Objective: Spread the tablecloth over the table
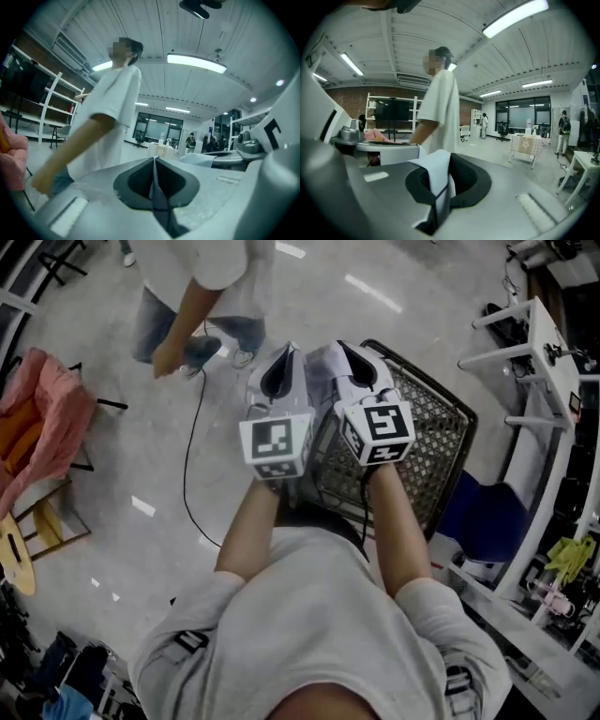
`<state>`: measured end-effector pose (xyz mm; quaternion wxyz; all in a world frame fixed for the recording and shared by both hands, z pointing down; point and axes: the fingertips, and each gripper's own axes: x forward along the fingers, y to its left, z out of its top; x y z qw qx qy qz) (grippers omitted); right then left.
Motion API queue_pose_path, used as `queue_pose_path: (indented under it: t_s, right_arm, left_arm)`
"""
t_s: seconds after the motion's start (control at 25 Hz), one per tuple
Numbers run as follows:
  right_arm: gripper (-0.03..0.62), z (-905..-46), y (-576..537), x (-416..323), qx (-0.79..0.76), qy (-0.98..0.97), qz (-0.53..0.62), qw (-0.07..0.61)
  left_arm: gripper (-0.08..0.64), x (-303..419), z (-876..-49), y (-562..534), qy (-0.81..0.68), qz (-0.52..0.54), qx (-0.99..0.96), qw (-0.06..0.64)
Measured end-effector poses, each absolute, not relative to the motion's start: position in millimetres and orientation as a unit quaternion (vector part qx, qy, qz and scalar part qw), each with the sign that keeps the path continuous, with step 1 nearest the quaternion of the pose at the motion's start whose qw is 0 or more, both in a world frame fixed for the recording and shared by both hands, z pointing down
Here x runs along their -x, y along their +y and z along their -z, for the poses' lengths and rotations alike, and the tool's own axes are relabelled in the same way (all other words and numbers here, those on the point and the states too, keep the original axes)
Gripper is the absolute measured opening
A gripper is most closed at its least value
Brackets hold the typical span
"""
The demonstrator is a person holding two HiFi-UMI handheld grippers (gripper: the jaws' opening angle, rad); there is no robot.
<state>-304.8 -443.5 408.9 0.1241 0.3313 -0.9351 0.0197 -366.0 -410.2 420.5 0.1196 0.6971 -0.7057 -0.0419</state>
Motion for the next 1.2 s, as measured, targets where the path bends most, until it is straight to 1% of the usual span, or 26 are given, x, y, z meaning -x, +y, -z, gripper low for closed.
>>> queue_pose_path:
  t_s: [0.24,0.6,0.76,0.84,0.92,0.96,1.04,1.12,1.2]
  right_arm:
    - [0.006,-443.1,-458.4,273.7,-0.359,-0.922,-0.072,0.127]
    - [0.006,-474.4,-485.6,267.0,-0.333,-0.929,-0.111,0.114]
    - [0.006,-504.9,-504.2,280.3,-0.303,-0.935,-0.143,0.117]
    - [0.006,-509.4,-530.0,274.7,-0.307,-0.933,-0.144,0.122]
    - [0.006,-478.0,-579.3,233.2,-0.354,-0.921,-0.126,0.104]
    - [0.006,-446.0,-607.9,195.6,-0.390,-0.911,-0.102,0.084]
    - [0.006,-368.3,-649.8,100.6,-0.462,-0.885,-0.015,0.057]
    - [0.006,-300.7,-658.9,3.7,-0.524,-0.846,0.078,0.054]
    - [0.006,-260.3,-647.5,-74.8,-0.572,-0.810,0.121,0.048]
  left_arm:
    - [0.023,336.9,-444.0,-438.3,-0.684,0.021,-0.715,0.144]
    - [0.023,327.7,-471.4,-455.8,-0.699,-0.006,-0.698,0.155]
    - [0.023,336.2,-498.1,-468.9,-0.709,-0.027,-0.679,0.187]
    - [0.023,342.2,-496.4,-486.0,-0.714,-0.029,-0.668,0.207]
    - [0.023,357.4,-454.1,-508.2,-0.724,-0.006,-0.662,0.194]
    - [0.023,366.9,-417.5,-518.1,-0.732,0.017,-0.660,0.168]
    - [0.023,382.8,-331.5,-529.0,-0.742,0.081,-0.657,0.102]
    - [0.023,384.2,-246.6,-529.5,-0.732,0.155,-0.662,0.038]
    - [0.023,363.5,-182.0,-524.3,-0.709,0.196,-0.677,-0.022]
